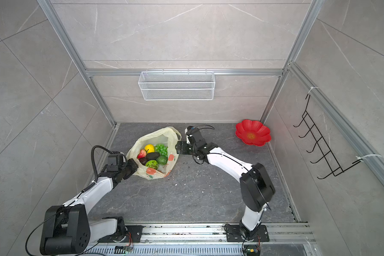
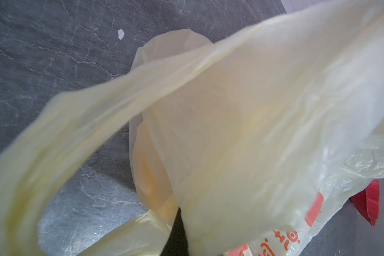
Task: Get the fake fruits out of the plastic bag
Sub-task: 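Move the right gripper to the red flower-shaped plate and grasp its rim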
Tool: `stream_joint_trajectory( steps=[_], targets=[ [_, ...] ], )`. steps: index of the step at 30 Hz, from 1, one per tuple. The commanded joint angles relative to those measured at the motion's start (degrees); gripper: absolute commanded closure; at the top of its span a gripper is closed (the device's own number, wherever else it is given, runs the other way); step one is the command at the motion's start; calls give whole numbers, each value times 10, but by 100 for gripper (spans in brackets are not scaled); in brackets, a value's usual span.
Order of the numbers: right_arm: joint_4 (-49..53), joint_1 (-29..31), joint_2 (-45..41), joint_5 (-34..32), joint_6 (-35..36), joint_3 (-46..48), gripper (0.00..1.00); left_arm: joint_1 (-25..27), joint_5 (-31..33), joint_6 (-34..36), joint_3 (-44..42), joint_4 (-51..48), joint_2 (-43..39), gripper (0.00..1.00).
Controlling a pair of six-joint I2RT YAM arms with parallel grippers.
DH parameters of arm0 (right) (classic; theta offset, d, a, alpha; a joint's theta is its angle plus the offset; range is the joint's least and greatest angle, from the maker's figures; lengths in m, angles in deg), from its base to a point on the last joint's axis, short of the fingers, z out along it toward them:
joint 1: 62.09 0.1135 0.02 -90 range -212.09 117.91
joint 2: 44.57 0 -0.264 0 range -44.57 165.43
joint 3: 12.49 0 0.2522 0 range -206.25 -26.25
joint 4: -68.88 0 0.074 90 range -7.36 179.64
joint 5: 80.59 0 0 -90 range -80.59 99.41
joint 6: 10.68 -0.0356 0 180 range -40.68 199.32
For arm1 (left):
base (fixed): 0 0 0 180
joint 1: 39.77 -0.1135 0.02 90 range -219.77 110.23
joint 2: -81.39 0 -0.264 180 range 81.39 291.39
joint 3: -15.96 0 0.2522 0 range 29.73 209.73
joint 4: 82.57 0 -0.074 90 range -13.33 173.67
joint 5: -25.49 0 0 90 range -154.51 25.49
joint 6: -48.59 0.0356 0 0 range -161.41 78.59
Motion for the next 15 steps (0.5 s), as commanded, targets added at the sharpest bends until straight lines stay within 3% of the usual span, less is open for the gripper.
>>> stream_joint_trajectory(
  steps=[1,7,15],
  targets=[
    [3,-45,-79,-61,-23,70,17,1,-10,9,-7,24,-16,100],
    [18,-144,-154,-126,-55,144,18,2,-13,11,-12,36,-16,100],
    [-13,-274,-130,-145,-119,165,19,2,-13,20,-16,43,-16,100]
  ],
)
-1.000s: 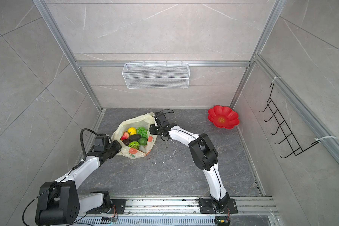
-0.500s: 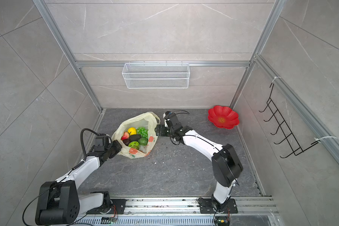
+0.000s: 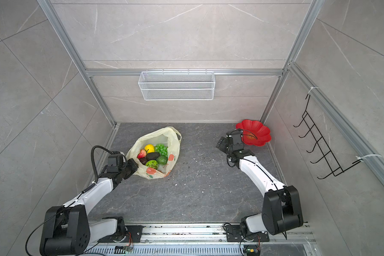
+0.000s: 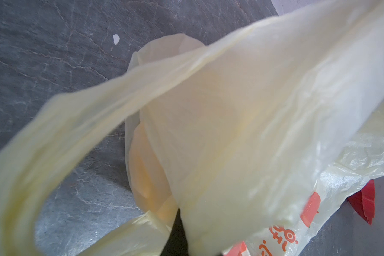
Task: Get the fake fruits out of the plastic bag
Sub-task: 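Move the right gripper to the red flower-shaped plate and grasp its rim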
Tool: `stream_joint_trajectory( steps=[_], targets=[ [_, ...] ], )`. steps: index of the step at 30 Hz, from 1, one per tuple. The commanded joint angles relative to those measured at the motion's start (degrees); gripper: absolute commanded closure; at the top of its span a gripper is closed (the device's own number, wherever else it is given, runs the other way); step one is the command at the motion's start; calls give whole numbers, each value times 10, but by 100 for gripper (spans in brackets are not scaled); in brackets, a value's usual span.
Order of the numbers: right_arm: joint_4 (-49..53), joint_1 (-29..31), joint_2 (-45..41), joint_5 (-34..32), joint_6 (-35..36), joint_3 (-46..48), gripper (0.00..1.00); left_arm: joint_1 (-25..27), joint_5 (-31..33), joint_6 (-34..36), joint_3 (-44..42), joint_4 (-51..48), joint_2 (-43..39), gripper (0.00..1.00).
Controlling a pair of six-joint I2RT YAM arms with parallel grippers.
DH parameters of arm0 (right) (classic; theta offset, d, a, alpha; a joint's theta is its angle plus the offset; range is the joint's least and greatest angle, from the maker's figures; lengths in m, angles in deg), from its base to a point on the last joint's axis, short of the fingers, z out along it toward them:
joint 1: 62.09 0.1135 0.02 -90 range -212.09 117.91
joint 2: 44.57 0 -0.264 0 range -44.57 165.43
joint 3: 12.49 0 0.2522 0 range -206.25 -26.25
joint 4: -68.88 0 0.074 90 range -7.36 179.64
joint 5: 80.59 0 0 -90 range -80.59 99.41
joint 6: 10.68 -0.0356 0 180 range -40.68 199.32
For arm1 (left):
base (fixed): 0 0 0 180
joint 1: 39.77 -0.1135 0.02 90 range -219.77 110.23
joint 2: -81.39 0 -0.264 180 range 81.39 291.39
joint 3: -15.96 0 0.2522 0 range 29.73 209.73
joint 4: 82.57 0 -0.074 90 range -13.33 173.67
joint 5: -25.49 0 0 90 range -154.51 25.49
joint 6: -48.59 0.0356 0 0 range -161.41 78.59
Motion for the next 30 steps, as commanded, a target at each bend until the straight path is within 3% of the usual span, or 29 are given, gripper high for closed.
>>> stream_joint_trajectory(
  steps=[1,12,22,30],
  targets=[
    [-21,-44,22,-24,-46,6,19,1,-12,19,-4,20,-11,100],
    [-47,-156,144,-31,-188,-36,21,1,-10,22,-2,24,6,100],
    [-117,-199,246,18,-213,-100,29,1,-11,26,-1,28,16,100],
    [-77,-212,319,34,-282,-170,35,0,-2,29,-3,27,13,100]
  ],
)
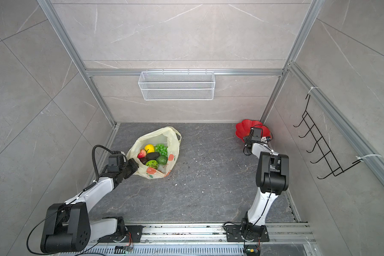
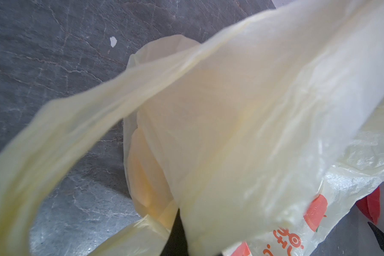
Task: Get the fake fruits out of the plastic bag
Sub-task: 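Move the right gripper to the red flower-shaped plate and grasp its rim, then drag the red plate next to the bag with the right gripper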
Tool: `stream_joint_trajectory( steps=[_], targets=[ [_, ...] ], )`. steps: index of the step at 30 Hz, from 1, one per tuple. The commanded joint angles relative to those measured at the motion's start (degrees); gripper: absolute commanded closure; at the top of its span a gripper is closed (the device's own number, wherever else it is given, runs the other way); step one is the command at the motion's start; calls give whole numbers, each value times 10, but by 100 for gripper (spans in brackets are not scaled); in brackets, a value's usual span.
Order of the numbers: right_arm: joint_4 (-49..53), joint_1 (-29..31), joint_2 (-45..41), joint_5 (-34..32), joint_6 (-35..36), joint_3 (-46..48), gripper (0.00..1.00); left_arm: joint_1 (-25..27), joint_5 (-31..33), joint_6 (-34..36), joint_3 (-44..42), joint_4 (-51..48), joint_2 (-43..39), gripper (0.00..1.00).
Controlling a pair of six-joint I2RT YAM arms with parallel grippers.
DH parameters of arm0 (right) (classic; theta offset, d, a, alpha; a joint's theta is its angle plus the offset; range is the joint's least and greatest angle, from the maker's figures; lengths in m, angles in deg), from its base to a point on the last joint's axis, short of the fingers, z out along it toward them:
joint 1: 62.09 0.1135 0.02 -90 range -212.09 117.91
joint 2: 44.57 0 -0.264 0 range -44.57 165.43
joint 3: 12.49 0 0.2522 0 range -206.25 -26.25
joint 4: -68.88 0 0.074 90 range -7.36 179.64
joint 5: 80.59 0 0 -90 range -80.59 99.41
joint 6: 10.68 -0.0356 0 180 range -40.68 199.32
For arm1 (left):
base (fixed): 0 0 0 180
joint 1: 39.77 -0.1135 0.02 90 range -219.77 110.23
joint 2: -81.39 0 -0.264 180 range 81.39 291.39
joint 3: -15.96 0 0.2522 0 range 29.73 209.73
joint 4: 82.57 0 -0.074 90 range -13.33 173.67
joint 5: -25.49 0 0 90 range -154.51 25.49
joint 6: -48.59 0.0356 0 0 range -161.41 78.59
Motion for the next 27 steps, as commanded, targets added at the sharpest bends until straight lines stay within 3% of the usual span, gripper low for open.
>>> stream_joint_trajectory(
  steps=[1,9,12,22,27],
  targets=[
    [23,-2,29,11,-43,-27,36,0,-2,19,-1,12,-2,100],
    [31,-9,69,15,-69,-56,41,0,2,20,0,12,2,100],
    [23,-13,87,23,-70,-65,48,0,2,21,0,12,3,100],
    [6,-17,98,57,-69,-76,86,0,3,23,1,12,8,100],
    [-22,-17,76,86,-88,-40,96,0,1,22,2,14,9,100]
  ],
)
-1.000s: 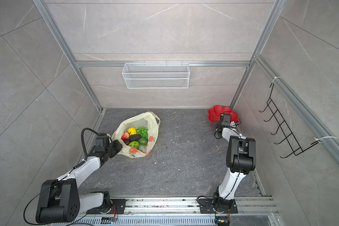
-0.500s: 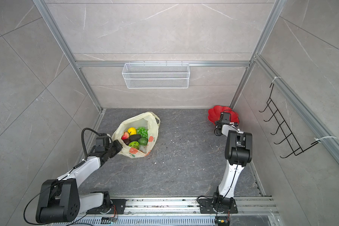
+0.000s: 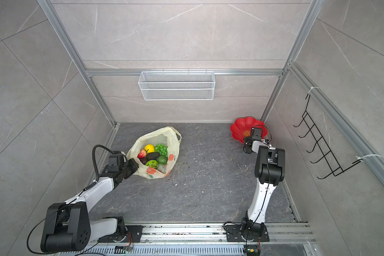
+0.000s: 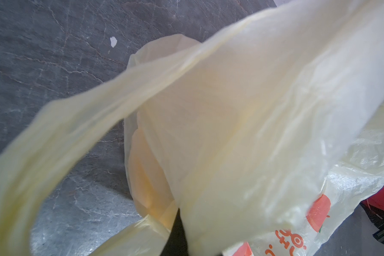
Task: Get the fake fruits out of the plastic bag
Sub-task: 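Drag the red plate next to the bag with the right gripper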
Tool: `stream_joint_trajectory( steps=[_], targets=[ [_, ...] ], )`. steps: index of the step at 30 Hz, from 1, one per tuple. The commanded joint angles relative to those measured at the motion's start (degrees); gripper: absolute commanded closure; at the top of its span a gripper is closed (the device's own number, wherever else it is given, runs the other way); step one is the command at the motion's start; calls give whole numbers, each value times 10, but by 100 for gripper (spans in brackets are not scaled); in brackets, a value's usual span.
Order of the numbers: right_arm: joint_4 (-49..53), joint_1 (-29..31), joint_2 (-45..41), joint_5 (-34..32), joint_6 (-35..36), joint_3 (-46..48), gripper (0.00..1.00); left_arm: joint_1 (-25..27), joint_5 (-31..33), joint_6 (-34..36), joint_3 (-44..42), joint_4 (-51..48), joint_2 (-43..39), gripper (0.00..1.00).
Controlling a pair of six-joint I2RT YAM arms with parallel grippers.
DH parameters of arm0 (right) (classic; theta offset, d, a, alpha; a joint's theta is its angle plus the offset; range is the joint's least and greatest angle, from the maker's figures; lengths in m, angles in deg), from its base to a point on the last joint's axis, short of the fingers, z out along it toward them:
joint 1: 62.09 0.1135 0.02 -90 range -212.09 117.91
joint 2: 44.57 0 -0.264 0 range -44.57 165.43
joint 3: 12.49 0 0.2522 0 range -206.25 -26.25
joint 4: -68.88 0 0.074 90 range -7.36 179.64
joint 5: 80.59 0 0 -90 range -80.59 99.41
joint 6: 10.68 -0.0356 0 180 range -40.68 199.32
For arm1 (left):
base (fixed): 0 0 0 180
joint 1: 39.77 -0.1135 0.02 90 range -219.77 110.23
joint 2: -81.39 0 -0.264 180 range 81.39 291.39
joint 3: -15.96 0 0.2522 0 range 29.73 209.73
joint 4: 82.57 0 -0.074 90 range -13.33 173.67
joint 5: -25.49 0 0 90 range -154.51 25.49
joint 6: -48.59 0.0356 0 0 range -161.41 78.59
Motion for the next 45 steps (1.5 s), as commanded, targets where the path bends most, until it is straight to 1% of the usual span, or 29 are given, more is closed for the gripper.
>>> stream_joint_trajectory(
  steps=[1,6,12,19,20,24,28,32,37,40,45],
  targets=[
    [-20,1,-28,26,-15,31,97,0,0,18,2,14,7,100],
    [-42,12,-77,56,-13,98,98,0,0,16,-1,12,0,100],
    [-27,42,-166,97,20,194,100,1,13,-1,-6,-4,-18,100],
    [44,82,-258,177,101,284,100,3,16,-41,-41,-7,-43,100],
    [58,85,-272,191,126,293,100,5,15,-44,-46,-6,-46,100],
    [121,109,-332,204,181,331,100,22,17,-41,-57,-17,-57,100],
    [149,140,-374,233,205,370,100,32,18,-41,-60,-25,-72,100],
    [170,167,-423,234,221,405,100,51,41,-39,-60,-47,-93,100],
    [189,185,-461,260,239,439,100,57,54,-33,-67,-65,-110,100],
    [203,207,-482,256,242,456,100,59,56,-30,-71,-75,-119,100],
    [229,260,-516,228,235,473,100,65,58,-34,-85,-98,-146,100]
  ],
)
